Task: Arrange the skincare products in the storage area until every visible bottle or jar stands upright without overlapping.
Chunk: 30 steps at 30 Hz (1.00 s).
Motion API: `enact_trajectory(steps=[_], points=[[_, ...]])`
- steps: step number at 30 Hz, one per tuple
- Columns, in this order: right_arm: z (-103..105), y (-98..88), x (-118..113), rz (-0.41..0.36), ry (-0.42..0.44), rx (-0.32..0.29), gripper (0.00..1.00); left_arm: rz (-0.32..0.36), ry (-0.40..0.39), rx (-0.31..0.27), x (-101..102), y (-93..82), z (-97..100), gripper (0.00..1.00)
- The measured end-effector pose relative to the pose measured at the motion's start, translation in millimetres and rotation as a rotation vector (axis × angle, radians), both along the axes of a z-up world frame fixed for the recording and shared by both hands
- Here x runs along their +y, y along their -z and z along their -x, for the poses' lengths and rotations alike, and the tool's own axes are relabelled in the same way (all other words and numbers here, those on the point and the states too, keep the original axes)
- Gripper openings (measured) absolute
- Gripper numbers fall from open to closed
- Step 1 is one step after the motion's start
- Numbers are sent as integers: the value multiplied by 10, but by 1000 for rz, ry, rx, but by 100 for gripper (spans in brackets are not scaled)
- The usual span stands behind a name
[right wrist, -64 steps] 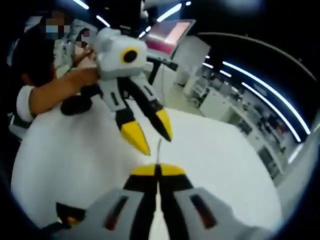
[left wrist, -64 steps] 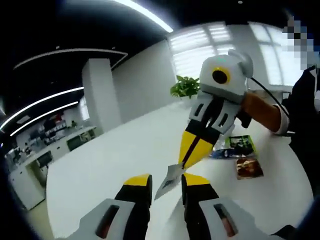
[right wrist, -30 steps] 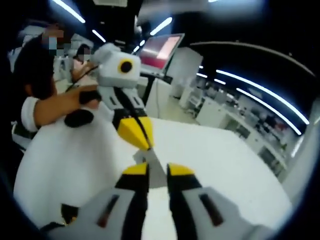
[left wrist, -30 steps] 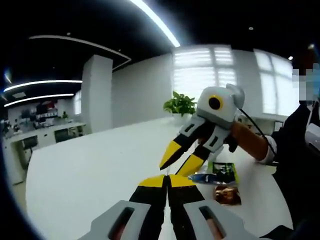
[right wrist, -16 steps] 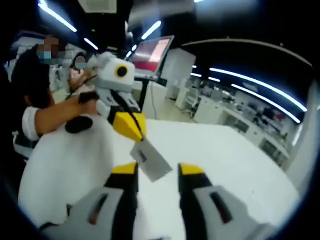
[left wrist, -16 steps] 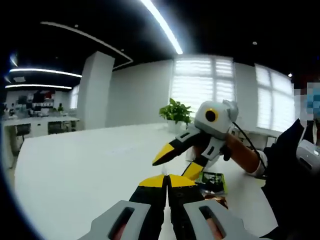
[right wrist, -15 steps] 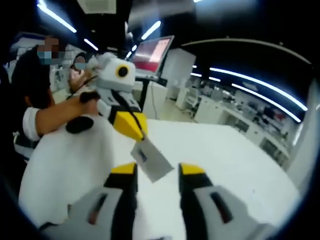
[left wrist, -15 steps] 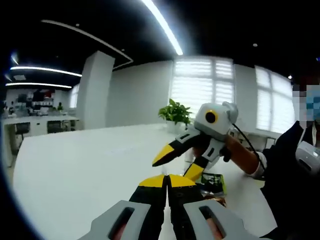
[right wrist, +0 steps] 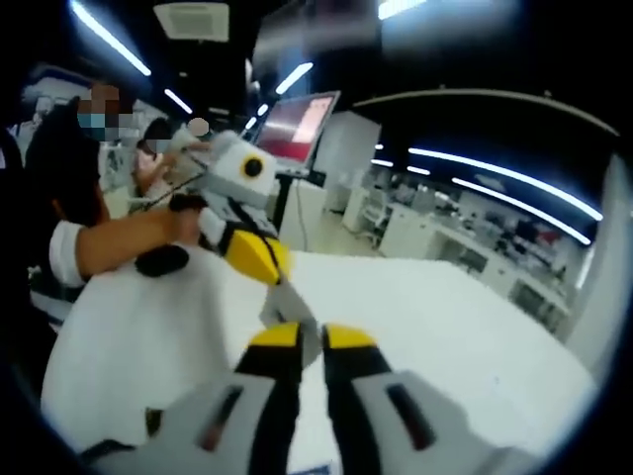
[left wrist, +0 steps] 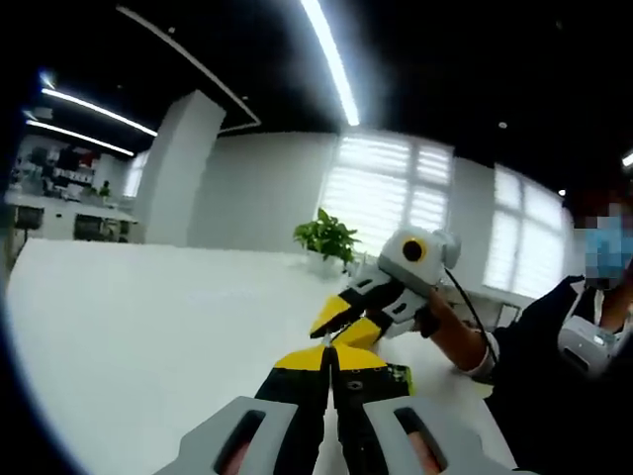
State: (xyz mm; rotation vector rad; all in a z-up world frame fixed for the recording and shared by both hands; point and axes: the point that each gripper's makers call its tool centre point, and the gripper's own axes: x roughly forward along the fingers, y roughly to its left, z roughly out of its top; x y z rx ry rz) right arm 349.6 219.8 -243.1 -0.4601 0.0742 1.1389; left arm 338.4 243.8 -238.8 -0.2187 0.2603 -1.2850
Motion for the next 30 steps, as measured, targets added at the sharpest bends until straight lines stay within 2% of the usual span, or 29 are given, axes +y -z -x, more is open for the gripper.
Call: enact_trajectory(steps=[3,8,14,17,24,30], points=[[29,53,-20,36,1,7,0,-27,1,5,-38,64,8,0],[85,92,-63,44,2,28,0,-61,-4,-3,-75,120,25,0],[133,160,-153,49,20,78,0,-113,16,-1,-183,227,66,0],[149,198,-193,43,35,127,0,-137,20,1,-206,277,55,0],[220,269,-253,90,67,145,0,-185,38,11,-279,395,86,0],[283,380,-341,111,89,211,0,-228,67,34,-353,523,132,0]])
